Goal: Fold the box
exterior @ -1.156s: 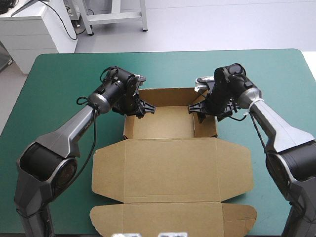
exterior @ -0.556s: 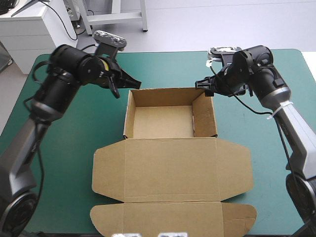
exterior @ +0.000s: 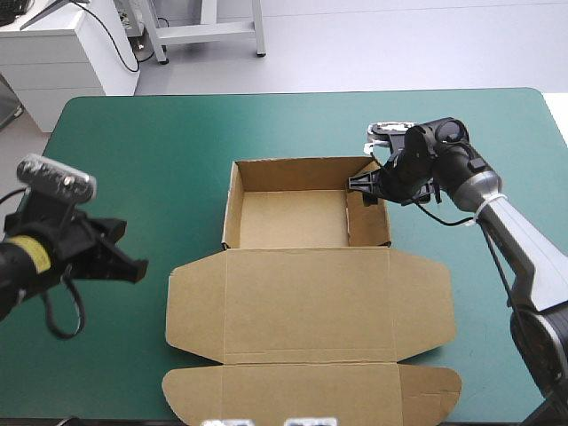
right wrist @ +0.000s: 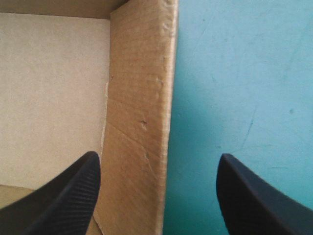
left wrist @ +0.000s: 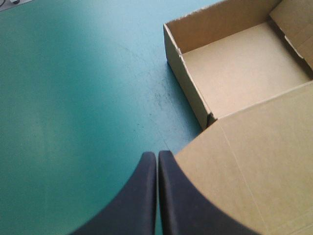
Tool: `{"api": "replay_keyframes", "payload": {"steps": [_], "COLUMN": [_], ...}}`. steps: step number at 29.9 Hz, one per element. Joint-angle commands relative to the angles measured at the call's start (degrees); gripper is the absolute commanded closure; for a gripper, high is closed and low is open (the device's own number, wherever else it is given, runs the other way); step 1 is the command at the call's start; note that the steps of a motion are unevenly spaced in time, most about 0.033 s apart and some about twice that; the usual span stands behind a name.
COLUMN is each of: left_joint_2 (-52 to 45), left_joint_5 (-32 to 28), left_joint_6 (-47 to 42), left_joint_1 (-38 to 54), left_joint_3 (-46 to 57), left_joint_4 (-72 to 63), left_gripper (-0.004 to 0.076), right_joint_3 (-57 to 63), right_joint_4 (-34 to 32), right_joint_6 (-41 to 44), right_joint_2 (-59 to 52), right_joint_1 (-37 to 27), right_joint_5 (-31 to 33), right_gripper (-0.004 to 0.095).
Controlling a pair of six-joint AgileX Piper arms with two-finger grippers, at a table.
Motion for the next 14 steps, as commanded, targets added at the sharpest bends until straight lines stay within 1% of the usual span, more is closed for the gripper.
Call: {"api": "replay_keyframes", "payload": {"steps": [1,6,11,14], "left_joint_2": [-7.8,-17.7,-26.6,-30.9], "left_joint_5": [-4.2,-4.7,-9.4,-12.0], "left_joint_6": [-0.8,-1.0,-1.4,-1.5], "left_joint_1": [-0.3,-0.3,-0.3,-0.3], "left_joint_3": [6.7,19.1,29.7,34.5], "left_joint_4": [-0.6,-0.5,-0.5,-1.0], "left_gripper": [0.0731,0.0731,0.0731,0.0731], "right_joint_3": [-0.6,-0.6,-0.6,-0.6], "right_joint_4": [1.4,5.2,5.3,5.1], "right_joint_6": [-0.5,-1.3,-1.3,-1.3], "right_joint_2": [0.0,3.4,5.6,6.1], "right_joint_1": [0.1,0.2,0.2,0.2], "right_joint_5": [-2.6,-3.1,-2.1,-1.3], "right_gripper": [0.0275,0.0275,0.0277,0.0319]}}
